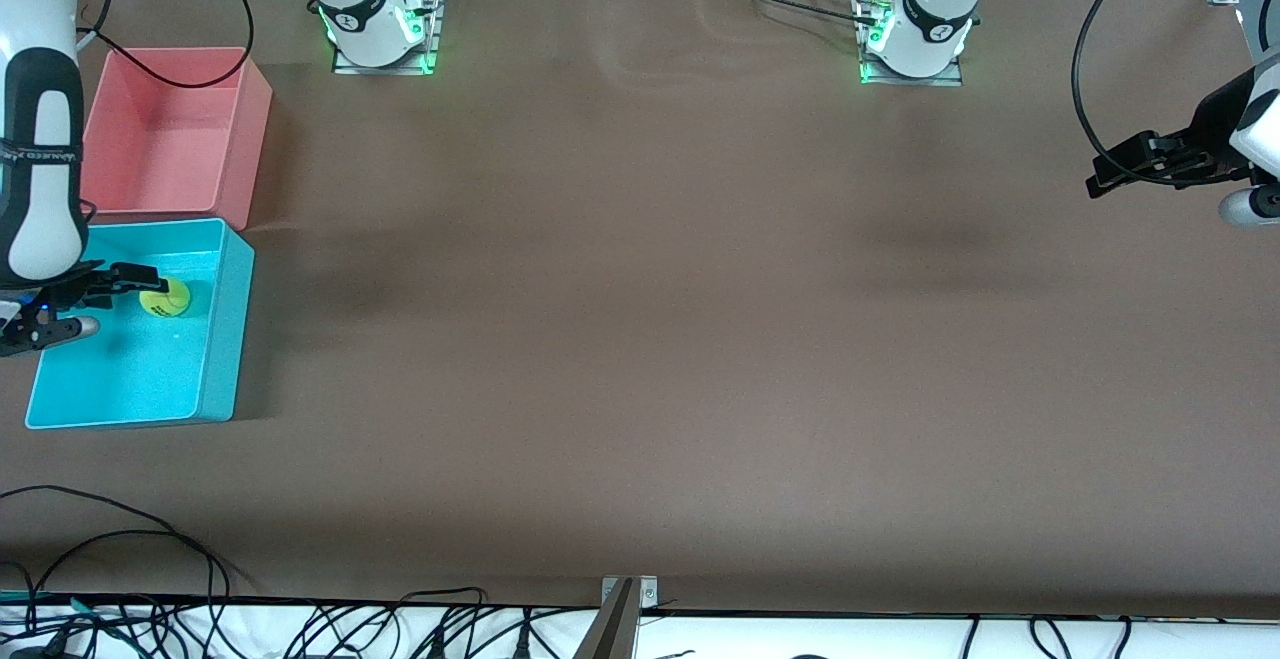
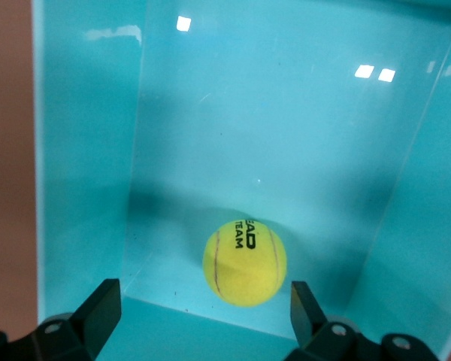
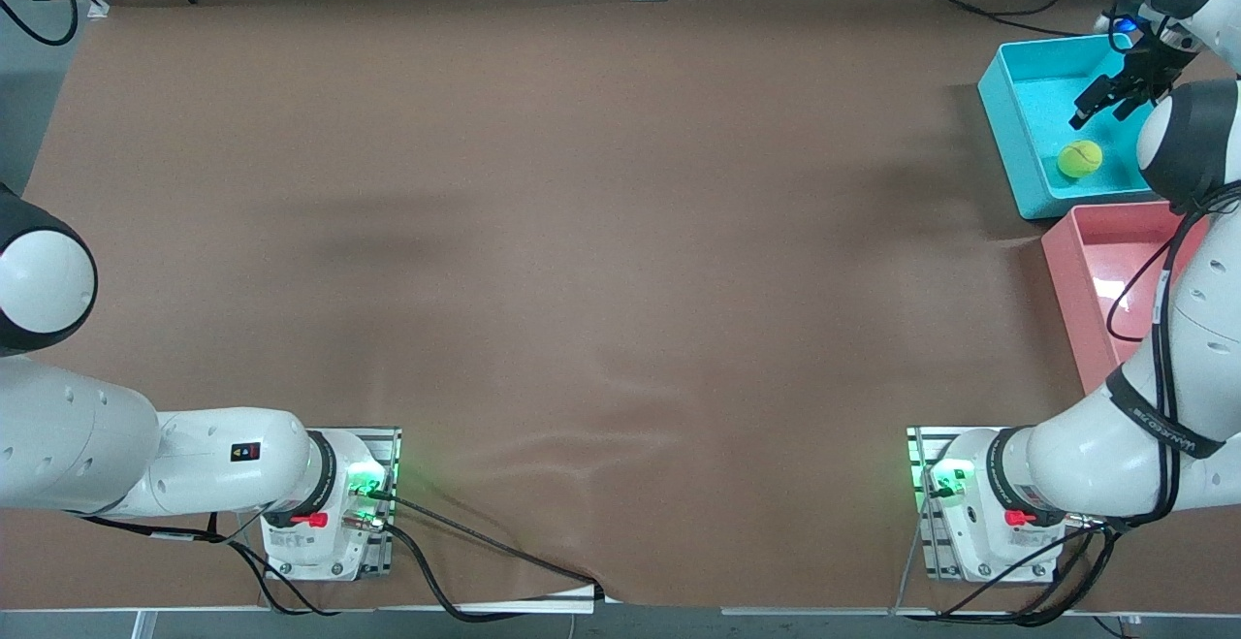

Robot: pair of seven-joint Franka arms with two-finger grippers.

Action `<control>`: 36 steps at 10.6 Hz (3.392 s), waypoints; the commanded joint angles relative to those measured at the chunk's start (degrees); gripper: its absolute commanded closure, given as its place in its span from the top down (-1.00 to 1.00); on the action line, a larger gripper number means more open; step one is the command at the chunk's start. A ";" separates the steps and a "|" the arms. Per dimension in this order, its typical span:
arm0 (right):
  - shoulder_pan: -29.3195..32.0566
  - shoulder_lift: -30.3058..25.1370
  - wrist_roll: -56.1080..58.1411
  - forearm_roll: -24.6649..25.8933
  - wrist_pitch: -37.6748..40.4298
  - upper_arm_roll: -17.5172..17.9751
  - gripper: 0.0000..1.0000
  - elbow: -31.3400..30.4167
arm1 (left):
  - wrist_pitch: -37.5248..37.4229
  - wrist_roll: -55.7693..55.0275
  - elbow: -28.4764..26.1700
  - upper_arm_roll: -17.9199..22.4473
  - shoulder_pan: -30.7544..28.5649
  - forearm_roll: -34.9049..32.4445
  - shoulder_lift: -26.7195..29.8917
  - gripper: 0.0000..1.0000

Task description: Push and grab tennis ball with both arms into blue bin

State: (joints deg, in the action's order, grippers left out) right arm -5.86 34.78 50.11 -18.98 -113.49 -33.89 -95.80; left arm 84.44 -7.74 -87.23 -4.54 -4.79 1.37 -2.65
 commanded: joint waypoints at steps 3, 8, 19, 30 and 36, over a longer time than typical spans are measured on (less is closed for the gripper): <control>-0.38 -1.03 1.75 0.09 10.28 -0.39 1.00 10.87 | -0.50 -0.17 0.22 -0.29 -0.13 0.13 0.36 1.00; -5.65 -3.23 -6.60 -0.09 19.35 -0.65 1.00 17.48 | -0.59 -0.17 0.22 -0.29 -0.22 0.13 0.36 1.00; -10.49 -20.87 -32.14 9.73 30.33 9.42 1.00 16.53 | -0.59 -0.35 0.22 -0.38 -0.05 0.13 0.36 1.00; 5.76 -33.02 -48.78 19.24 26.83 33.51 1.00 2.20 | -0.50 -0.35 0.14 -0.47 0.04 0.13 0.36 1.00; 8.15 -33.64 -49.32 20.92 26.57 35.65 1.00 1.76 | -0.59 -0.35 0.13 -0.47 -0.05 0.13 0.36 1.00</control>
State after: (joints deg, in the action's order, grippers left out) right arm 1.25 3.42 1.69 1.01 -85.78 0.29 -91.56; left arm 84.44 -7.74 -87.23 -4.79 -4.73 1.37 -2.65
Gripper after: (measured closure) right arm 0.000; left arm 0.000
